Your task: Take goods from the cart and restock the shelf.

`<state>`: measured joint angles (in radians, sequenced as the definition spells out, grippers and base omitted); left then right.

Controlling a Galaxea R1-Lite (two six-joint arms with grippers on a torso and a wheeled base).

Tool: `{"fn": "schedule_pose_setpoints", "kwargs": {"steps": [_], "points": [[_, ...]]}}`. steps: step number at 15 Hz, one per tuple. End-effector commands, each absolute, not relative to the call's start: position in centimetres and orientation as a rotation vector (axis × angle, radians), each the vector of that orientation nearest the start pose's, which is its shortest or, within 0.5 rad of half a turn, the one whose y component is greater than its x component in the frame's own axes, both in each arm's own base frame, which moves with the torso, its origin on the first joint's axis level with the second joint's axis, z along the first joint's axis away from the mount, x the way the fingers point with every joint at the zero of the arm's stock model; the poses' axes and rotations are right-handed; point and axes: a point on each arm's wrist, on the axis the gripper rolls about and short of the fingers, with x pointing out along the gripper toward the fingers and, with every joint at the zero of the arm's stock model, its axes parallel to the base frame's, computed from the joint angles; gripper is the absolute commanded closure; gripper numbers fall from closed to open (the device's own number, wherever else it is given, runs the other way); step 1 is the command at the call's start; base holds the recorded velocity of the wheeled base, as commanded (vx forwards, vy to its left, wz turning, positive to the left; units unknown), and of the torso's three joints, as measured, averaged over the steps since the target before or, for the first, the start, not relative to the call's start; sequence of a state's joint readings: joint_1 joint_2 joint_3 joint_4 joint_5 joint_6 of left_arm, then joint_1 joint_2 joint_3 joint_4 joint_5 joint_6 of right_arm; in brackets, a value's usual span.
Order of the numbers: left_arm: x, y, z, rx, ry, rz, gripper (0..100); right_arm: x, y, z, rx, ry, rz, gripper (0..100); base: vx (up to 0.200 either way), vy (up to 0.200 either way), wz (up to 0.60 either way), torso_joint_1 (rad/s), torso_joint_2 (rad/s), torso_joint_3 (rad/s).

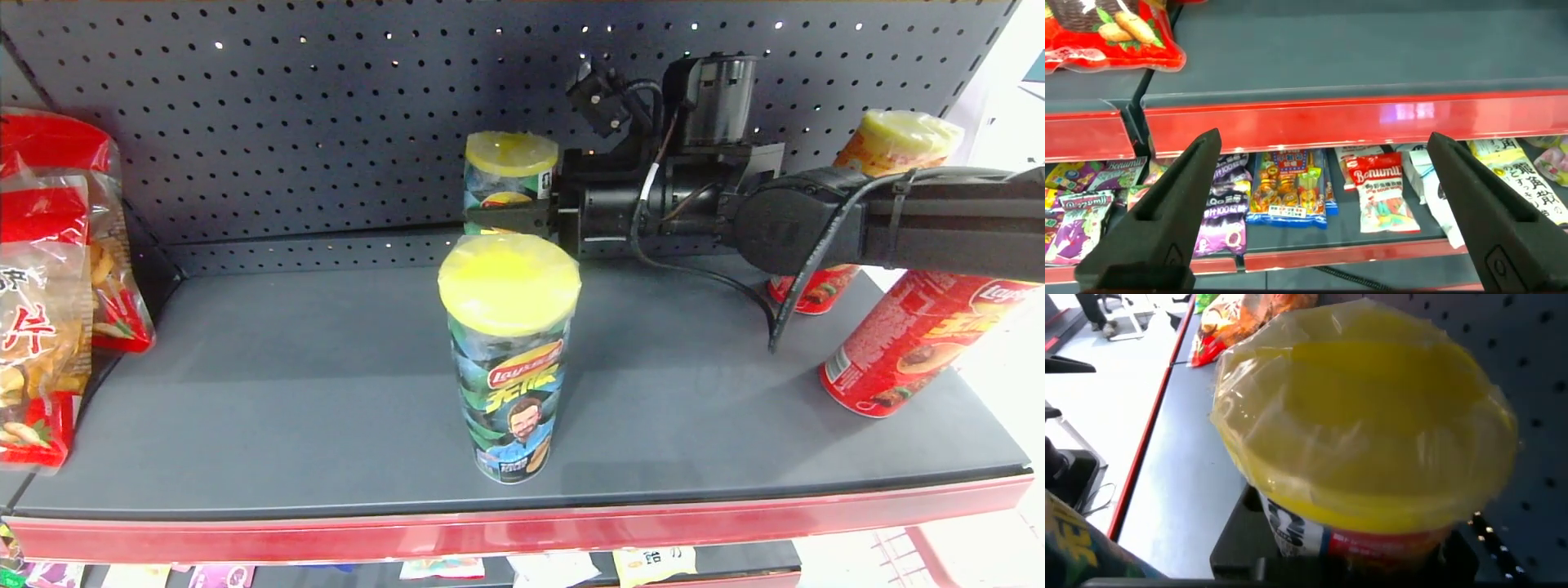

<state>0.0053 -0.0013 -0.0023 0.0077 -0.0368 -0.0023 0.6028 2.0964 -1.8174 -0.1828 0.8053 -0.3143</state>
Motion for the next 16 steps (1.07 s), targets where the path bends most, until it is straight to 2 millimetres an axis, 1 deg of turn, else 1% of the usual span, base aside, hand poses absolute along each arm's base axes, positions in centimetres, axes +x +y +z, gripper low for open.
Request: {"fn": "schedule_pose_setpoints", "kwargs": {"steps": [1, 10, 16], "points": [[-2.3, -0.1, 7.6, -0.003, 0.005, -0.031, 0, 35.2, 26.2, 26.8, -0.250, -0.101, 1.407, 100, 0.000, 0.000, 0.00, 0.000, 0.00, 0.000], [-2.3, -0.1, 7.6, -0.003, 0.005, -0.031, 0, 35.6, 25.2, 27.3, -0.252, -0.109, 1.379, 100, 0.000, 0.000, 0.00, 0.000, 0.00, 0.000], [-2.3, -0.1, 7.6, -0.003, 0.005, -0.031, 0, 35.1, 24.9, 28.1, -0.255, -0.129, 1.381, 100, 0.000, 0.000, 0.00, 0.000, 0.00, 0.000]]}}
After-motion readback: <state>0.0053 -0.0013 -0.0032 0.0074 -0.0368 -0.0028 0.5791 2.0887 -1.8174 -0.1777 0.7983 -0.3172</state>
